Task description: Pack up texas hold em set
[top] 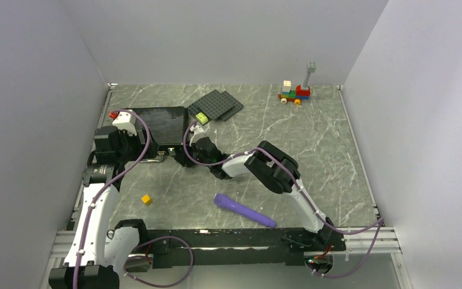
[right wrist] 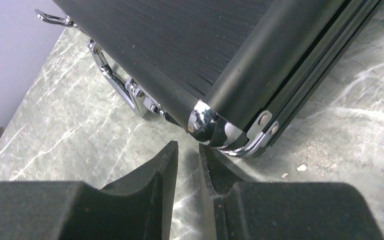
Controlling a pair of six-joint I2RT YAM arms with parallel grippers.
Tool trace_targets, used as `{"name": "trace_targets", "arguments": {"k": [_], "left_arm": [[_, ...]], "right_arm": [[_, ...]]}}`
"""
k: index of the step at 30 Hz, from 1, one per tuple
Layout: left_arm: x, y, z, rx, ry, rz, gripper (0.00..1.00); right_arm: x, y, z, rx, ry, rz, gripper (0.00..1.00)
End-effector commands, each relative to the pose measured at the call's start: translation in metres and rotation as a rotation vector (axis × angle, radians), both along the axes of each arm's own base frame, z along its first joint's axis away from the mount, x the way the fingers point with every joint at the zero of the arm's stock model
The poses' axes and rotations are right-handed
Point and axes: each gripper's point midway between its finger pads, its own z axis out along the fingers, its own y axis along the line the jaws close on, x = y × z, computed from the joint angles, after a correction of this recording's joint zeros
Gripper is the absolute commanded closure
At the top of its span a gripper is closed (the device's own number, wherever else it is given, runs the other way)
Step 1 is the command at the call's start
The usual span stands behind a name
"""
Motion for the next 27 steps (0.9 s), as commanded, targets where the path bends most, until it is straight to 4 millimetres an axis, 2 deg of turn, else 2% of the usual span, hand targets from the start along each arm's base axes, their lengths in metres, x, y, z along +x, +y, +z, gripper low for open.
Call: {"name": "trace_targets", "arguments": {"k": [1,3,7,11,16,17,23,27], "left_arm": [[0.006,0.005,0.001,-0.023,-0.009,0.018,0.12],[0.008,0.012,-0.003,-0.051,0.007,0.045,0.12],[0.014,0.034,-0.010,-0.070,0.040,0.118,0.15],[0.018,0.055,-0.018,-0.063,0.073,0.195,0.18],[0.024,0.077,-0.025,-0.035,0.093,0.274,0.27],[0.026,0.079,-0.025,-0.035,0.092,0.283,0.29],[0.054,0.093,-0.020,-0.033,0.031,0.313,0.39],[0.072,0.102,-0.035,-0.031,0.060,0.335,0.44]], "right_arm": [[-0.004,-0.008,0.013,-0.016,-0.065,-0.009,0.73],[-0.007,-0.011,0.022,-0.026,-0.092,-0.006,0.73],[-0.017,-0.019,0.056,-0.027,-0.158,0.003,0.72],[-0.030,-0.033,0.104,0.013,-0.197,0.023,0.71],[-0.042,-0.064,0.153,0.036,-0.250,0.027,0.69],[-0.047,-0.072,0.169,0.059,-0.265,0.035,0.69],[-0.063,-0.130,0.193,0.060,-0.289,0.019,0.67],[-0.066,-0.162,0.205,0.049,-0.330,-0.016,0.65]]}}
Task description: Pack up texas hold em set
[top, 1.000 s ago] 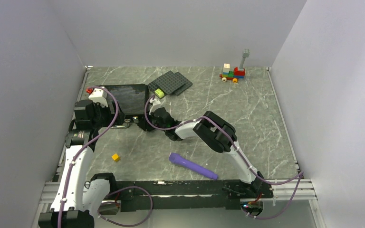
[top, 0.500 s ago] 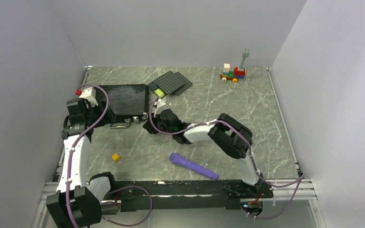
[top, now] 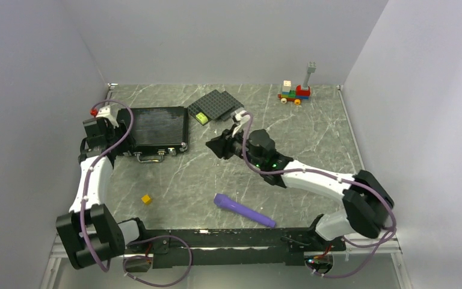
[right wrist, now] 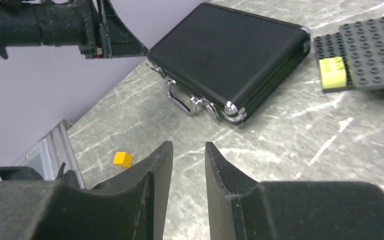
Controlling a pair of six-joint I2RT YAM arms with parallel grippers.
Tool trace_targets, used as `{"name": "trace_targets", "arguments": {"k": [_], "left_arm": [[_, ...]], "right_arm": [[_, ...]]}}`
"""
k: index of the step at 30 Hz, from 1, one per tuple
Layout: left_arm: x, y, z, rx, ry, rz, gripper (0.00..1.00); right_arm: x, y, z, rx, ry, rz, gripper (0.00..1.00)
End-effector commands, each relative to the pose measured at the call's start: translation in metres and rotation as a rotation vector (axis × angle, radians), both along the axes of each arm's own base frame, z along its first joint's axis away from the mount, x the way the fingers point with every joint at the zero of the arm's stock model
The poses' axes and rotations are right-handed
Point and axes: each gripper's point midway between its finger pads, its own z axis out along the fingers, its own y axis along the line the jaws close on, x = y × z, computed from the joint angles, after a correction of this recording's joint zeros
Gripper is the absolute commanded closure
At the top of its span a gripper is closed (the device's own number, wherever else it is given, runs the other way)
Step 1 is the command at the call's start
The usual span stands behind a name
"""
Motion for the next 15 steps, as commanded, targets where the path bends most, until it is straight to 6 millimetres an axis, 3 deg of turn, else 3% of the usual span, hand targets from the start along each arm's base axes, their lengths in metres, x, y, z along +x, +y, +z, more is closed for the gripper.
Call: {"name": "trace_targets", "arguments": {"k": [1,6,15], "left_arm": [[0.033,0.019,0.014,0.031,-0.075,0.051,0.45],[0.033,0.038,-0.013,0.014,-0.007,0.130,0.48],[0.031,0.049,-0.045,-0.045,0.072,0.149,0.52]], "right_arm": [[-0.007,-0.031,0.004,-0.036,-0.046,-0.019,0.65],[-0.003,-0.052,0.005,-0.037,-0.061,-0.063,0.64],[-0.003,-0.054,0.004,-0.018,-0.060,-0.046,0.64]]}}
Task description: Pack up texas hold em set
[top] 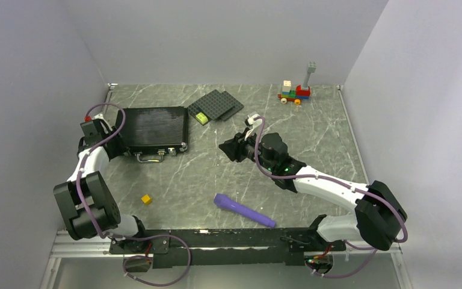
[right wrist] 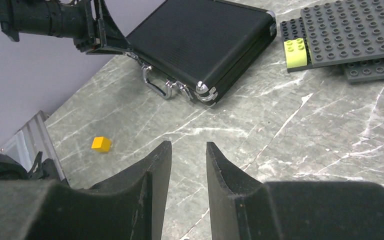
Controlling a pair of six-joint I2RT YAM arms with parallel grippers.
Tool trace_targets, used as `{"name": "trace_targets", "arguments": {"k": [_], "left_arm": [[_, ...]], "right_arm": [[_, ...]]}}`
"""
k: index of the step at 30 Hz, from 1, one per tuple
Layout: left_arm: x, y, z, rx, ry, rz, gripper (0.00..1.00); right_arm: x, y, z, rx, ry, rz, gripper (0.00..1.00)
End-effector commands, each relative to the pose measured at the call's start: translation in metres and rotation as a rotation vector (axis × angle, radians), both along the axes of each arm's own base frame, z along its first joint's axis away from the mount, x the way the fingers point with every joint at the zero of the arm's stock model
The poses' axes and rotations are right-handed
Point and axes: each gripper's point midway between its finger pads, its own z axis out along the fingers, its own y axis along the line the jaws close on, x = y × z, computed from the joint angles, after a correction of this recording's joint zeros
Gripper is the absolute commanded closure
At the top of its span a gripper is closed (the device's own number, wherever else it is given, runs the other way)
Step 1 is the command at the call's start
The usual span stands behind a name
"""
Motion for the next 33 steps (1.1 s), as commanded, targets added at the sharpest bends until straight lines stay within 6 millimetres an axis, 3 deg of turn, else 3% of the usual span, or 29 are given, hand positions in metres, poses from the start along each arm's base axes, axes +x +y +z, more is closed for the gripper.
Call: {"name": "trace_targets", "arguments": {"k": [1,7,10,24,33], "left_arm": [[0.015,0.003,0.011,0.004,-0.051,-0.005,0.53],[0.004,0.004,-0.002,-0.007,0.006,0.023,0.68],[-0.006,0.006,-0.011,-0.008,0.059,0.052,0.70],[-0.043,0.012,-0.044,-0.096,0.209,0.128,0.66],[-0.051,0.018,-0.046,-0.072,0.240,0.149,0.60]], "right_arm": [[-0.002,0.001,0.017,0.038,-0.051,0.020,0.64],[-0.002,-0.001,0.016,0.036,-0.052,0.014,0.64],[-0.002,-0.002,0.017,0.038,-0.054,0.011,0.64],[-0.005,-0.015,0.023,0.042,-0.080,-0.015,0.63],[-0.004,-0.017,0.021,0.039,-0.075,-0.020,0.63]]}}
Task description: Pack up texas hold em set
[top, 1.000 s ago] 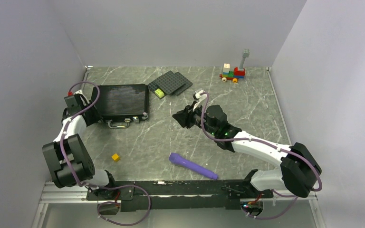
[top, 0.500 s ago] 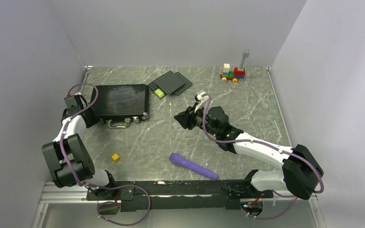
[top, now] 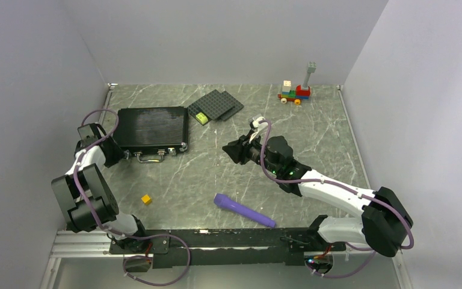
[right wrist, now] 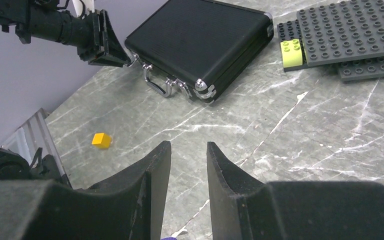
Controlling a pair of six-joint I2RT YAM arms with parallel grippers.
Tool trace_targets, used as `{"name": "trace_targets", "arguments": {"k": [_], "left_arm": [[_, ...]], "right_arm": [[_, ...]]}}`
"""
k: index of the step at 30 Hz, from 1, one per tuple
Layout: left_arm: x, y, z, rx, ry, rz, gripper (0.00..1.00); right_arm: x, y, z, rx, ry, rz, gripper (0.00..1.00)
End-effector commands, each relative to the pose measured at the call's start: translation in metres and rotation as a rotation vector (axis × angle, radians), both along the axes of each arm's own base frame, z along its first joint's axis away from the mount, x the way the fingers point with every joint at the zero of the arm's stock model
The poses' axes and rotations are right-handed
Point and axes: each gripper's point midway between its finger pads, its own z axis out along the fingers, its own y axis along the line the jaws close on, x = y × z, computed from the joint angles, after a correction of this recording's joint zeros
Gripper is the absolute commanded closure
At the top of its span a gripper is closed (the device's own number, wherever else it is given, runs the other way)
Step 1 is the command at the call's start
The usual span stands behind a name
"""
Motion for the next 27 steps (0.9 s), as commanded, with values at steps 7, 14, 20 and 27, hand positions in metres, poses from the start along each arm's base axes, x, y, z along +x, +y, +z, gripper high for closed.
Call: {"name": "trace_targets", "arguments": {"k": [7,14,20,27], "left_arm": [[-0.030,0.004,-0.012,0.017,0.130,0.014,0.43],[-0.015,-0.001,0.022,0.053,-0.051,-0.023,0.35],[-0.019,-0.003,0.051,0.113,-0.169,-0.009,0.31],[-0.010,-0.011,0.048,0.085,-0.171,-0.079,0.44]], "right_arm": [[0.003,-0.004,0.017,0.032,-0.049,-0.014,0.63],[0.005,-0.005,0.013,0.028,-0.044,-0.019,0.63],[0.005,-0.004,0.012,0.025,-0.038,-0.014,0.63],[0.005,-0.003,0.009,0.025,-0.030,-0.005,0.63]]}}
